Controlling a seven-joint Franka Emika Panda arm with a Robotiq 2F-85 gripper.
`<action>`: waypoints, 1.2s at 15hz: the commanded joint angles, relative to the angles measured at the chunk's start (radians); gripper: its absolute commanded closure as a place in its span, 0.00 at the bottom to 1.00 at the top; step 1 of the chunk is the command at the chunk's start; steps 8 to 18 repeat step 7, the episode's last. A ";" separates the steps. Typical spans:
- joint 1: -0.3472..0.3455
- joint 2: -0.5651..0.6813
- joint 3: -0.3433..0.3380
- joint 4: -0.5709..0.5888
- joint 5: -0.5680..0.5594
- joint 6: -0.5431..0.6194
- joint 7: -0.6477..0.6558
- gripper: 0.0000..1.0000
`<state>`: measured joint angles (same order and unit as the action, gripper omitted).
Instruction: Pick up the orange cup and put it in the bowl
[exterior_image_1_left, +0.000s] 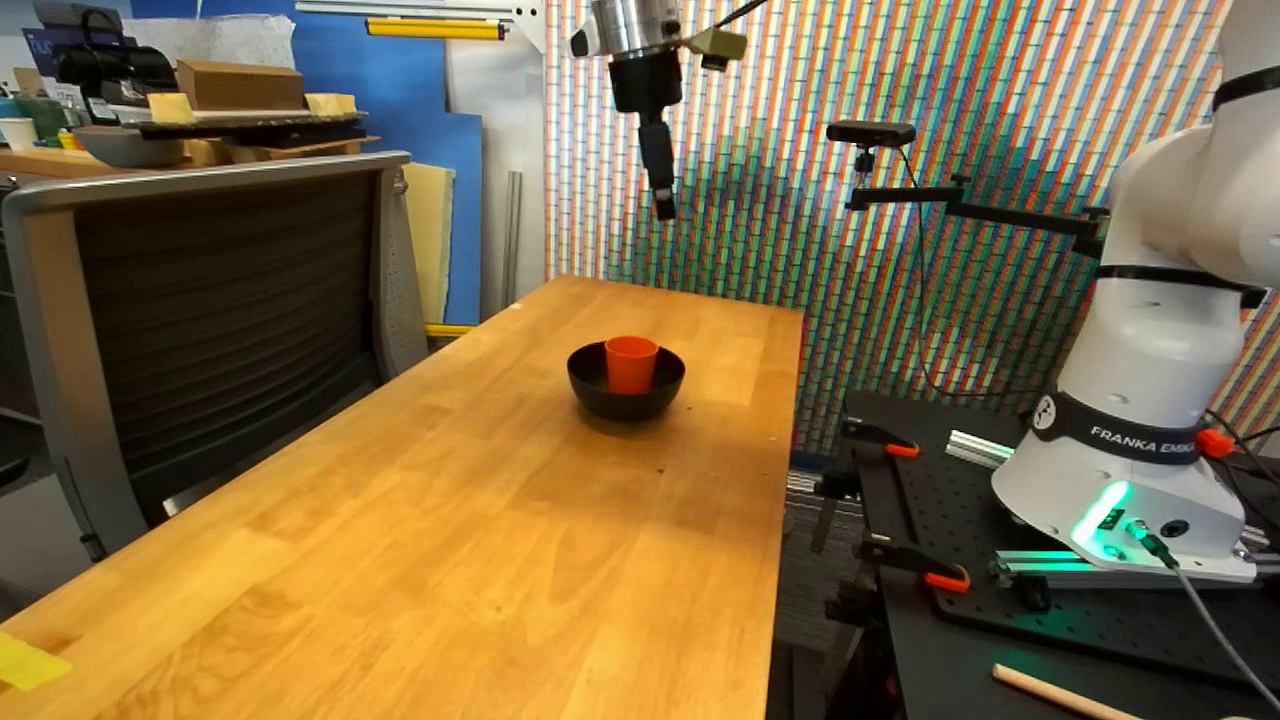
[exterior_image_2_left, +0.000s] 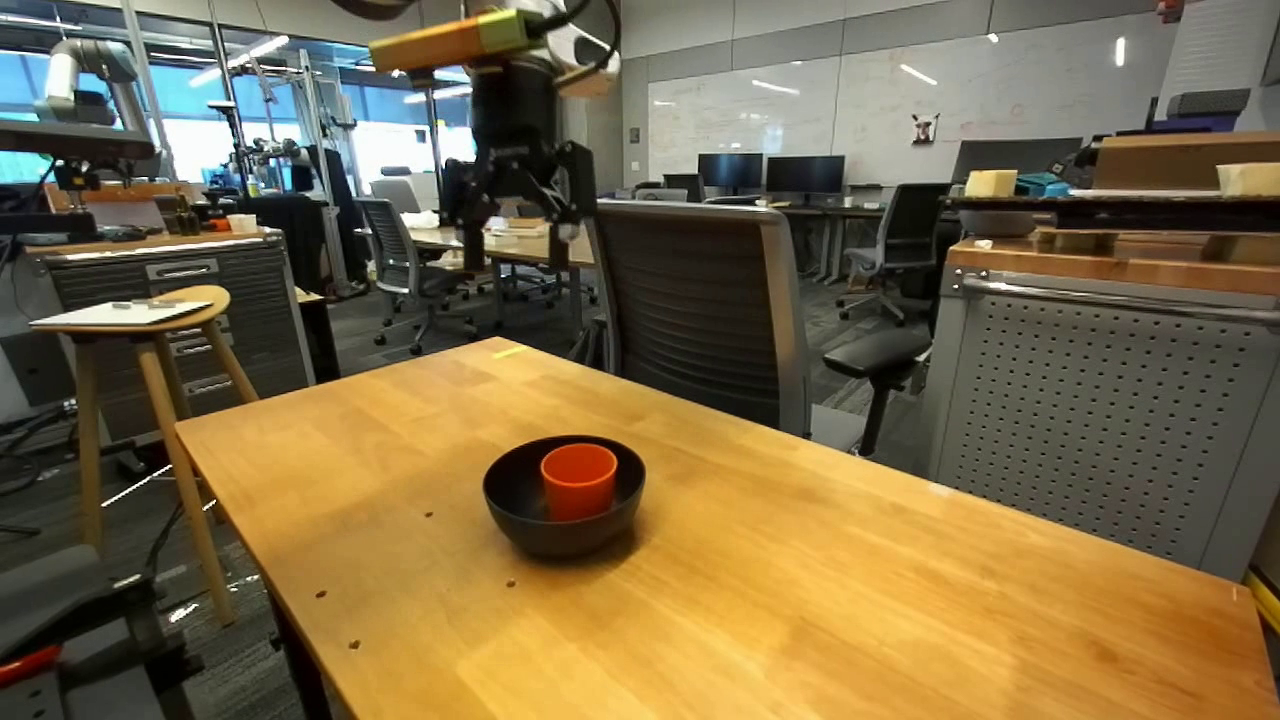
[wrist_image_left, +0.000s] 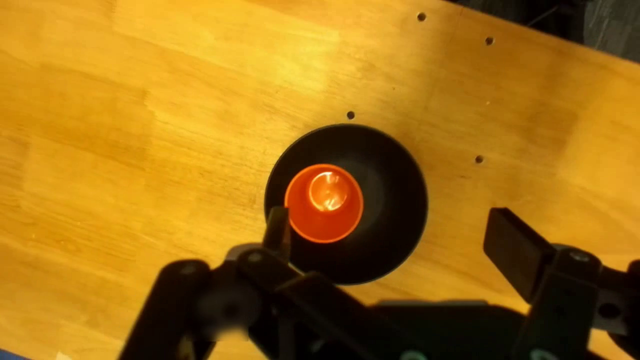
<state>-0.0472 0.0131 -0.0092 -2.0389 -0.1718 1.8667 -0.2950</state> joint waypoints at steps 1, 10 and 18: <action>0.016 -0.043 -0.001 -0.016 -0.001 -0.035 -0.009 0.00; 0.021 -0.045 -0.004 -0.030 -0.001 -0.038 -0.009 0.00; 0.021 -0.045 -0.004 -0.030 -0.001 -0.038 -0.009 0.00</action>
